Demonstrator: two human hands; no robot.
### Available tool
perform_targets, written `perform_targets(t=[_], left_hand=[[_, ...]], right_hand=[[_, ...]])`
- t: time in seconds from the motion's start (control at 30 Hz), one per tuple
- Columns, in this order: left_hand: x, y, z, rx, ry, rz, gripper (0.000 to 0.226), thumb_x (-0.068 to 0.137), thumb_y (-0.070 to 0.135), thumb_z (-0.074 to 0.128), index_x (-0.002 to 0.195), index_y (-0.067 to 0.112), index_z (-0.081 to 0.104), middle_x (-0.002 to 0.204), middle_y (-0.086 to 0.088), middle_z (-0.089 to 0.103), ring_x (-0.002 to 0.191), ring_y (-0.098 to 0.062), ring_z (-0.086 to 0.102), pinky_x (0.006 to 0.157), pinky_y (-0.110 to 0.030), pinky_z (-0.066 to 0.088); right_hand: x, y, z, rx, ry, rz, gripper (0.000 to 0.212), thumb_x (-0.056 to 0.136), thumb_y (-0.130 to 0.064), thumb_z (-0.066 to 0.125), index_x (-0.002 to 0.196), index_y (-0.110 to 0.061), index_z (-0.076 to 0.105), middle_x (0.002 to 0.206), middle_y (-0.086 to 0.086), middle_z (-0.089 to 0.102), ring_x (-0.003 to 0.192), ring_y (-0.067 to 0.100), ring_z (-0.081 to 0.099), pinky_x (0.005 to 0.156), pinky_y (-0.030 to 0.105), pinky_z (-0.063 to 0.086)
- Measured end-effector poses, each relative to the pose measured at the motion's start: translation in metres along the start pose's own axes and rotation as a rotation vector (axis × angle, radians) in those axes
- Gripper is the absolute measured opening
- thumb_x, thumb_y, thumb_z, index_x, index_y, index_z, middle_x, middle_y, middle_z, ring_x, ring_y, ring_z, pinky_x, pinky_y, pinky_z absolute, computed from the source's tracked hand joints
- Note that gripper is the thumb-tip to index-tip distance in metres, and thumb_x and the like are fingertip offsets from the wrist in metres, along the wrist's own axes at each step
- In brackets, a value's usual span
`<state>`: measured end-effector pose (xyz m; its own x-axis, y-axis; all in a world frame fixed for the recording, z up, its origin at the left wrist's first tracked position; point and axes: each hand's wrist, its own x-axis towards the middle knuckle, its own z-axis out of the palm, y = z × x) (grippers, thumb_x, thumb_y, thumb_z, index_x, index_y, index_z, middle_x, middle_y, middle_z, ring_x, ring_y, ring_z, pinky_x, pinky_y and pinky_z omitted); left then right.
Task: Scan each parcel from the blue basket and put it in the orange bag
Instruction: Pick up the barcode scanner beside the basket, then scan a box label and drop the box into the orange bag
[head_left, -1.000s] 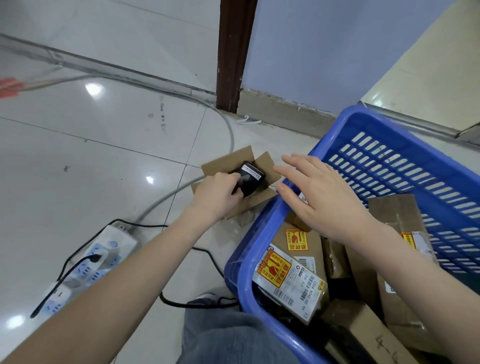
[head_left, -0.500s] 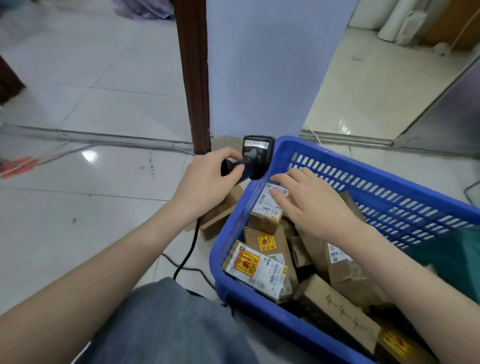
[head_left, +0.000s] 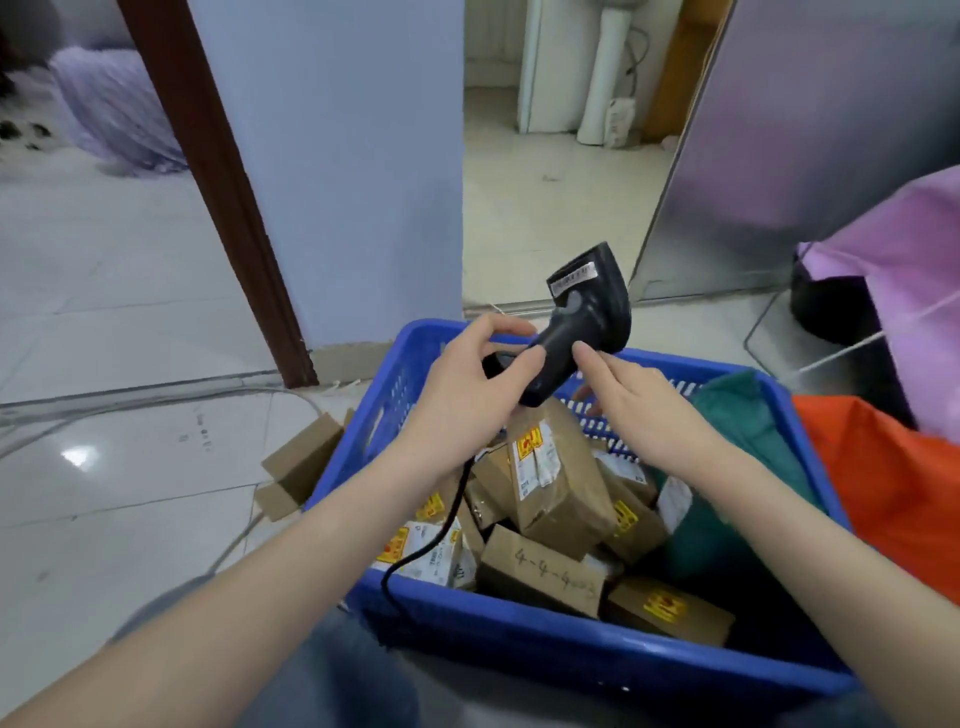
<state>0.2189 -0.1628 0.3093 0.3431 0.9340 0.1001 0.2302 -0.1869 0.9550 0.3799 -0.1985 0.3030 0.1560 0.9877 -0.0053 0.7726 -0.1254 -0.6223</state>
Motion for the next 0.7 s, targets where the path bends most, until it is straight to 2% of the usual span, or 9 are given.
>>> perform_targets(t=[0.07, 0.13, 0.23, 0.33, 0.4, 0.47, 0.53, 0.6, 0.7], left_hand=[[-0.005, 0.009, 0.020, -0.081, -0.056, -0.034, 0.020, 0.092, 0.025, 0.059, 0.112, 0.028, 0.057, 0.095, 0.010, 0.067, 0.070, 0.001, 0.065, 0.062, -0.015, 0.052], [-0.007, 0.014, 0.038, -0.125, -0.139, -0.061, 0.028, 0.092, 0.020, 0.059, 0.119, 0.024, 0.053, 0.099, 0.012, 0.066, 0.074, 0.005, 0.065, 0.067, -0.012, 0.052], [-0.007, 0.016, 0.062, -0.128, -0.247, -0.081, 0.040, 0.093, 0.019, 0.057, 0.128, 0.028, 0.041, 0.112, 0.009, 0.065, 0.094, -0.009, 0.067, 0.089, -0.031, 0.053], [-0.001, 0.013, 0.082, -0.162, -0.299, -0.090, 0.050, 0.093, 0.018, 0.056, 0.135, 0.031, 0.033, 0.115, 0.008, 0.064, 0.094, -0.016, 0.069, 0.090, -0.042, 0.054], [0.003, 0.009, 0.093, -0.138, -0.340, -0.087, 0.051, 0.093, 0.018, 0.055, 0.138, 0.030, 0.032, 0.118, 0.009, 0.063, 0.097, -0.014, 0.067, 0.091, -0.041, 0.054], [0.008, 0.004, 0.101, -0.092, -0.370, -0.068, 0.047, 0.093, 0.020, 0.055, 0.135, 0.029, 0.037, 0.119, 0.010, 0.063, 0.103, -0.011, 0.064, 0.093, -0.036, 0.051], [0.016, 0.000, 0.106, -0.067, -0.402, -0.053, 0.036, 0.093, 0.019, 0.055, 0.127, 0.025, 0.047, 0.114, 0.010, 0.067, 0.104, -0.008, 0.063, 0.091, -0.024, 0.050], [0.023, -0.003, 0.106, -0.004, -0.421, -0.009, 0.025, 0.095, 0.019, 0.053, 0.118, 0.023, 0.057, 0.107, 0.010, 0.070, 0.102, -0.003, 0.063, 0.088, -0.013, 0.047], [0.034, -0.016, 0.107, 0.110, -0.433, 0.042, 0.020, 0.096, 0.021, 0.051, 0.112, 0.024, 0.063, 0.106, 0.014, 0.069, 0.101, 0.007, 0.059, 0.083, -0.002, 0.041]], right_hand=[[-0.010, 0.015, -0.010, 0.263, -0.015, 0.141, 0.047, 0.099, -0.054, 0.028, 0.116, -0.023, 0.058, 0.097, -0.001, 0.068, 0.085, 0.013, 0.066, 0.073, 0.026, 0.046], [-0.016, 0.030, -0.018, 0.484, -0.029, 0.226, 0.046, 0.098, -0.054, 0.031, 0.122, -0.023, 0.056, 0.095, 0.000, 0.069, 0.082, 0.016, 0.069, 0.067, 0.023, 0.048], [-0.020, 0.048, -0.027, 0.702, -0.008, 0.282, 0.043, 0.098, -0.049, 0.036, 0.126, -0.021, 0.055, 0.106, 0.006, 0.070, 0.077, 0.014, 0.070, 0.071, 0.025, 0.055], [-0.021, 0.065, -0.030, 0.924, 0.056, 0.332, 0.040, 0.097, -0.045, 0.044, 0.124, -0.019, 0.057, 0.111, 0.007, 0.070, 0.096, 0.024, 0.070, 0.086, 0.041, 0.057], [-0.023, 0.074, -0.032, 1.007, 0.133, 0.331, 0.035, 0.096, -0.040, 0.050, 0.119, -0.016, 0.060, 0.107, 0.006, 0.072, 0.098, 0.023, 0.069, 0.081, 0.038, 0.058], [-0.024, 0.082, -0.033, 1.037, 0.203, 0.325, 0.031, 0.095, -0.035, 0.053, 0.116, -0.013, 0.062, 0.104, 0.007, 0.073, 0.097, 0.022, 0.070, 0.078, 0.034, 0.057], [-0.023, 0.091, -0.035, 1.030, 0.250, 0.323, 0.028, 0.095, -0.031, 0.055, 0.115, -0.012, 0.061, 0.105, 0.008, 0.073, 0.097, 0.022, 0.070, 0.081, 0.035, 0.056], [-0.024, 0.097, -0.034, 0.975, 0.246, 0.298, 0.026, 0.094, -0.029, 0.057, 0.115, -0.013, 0.061, 0.106, 0.008, 0.072, 0.097, 0.023, 0.070, 0.084, 0.037, 0.056], [-0.024, 0.107, -0.029, 0.902, 0.203, 0.264, 0.022, 0.093, -0.025, 0.059, 0.113, -0.015, 0.061, 0.105, 0.007, 0.072, 0.095, 0.021, 0.070, 0.080, 0.035, 0.058]])
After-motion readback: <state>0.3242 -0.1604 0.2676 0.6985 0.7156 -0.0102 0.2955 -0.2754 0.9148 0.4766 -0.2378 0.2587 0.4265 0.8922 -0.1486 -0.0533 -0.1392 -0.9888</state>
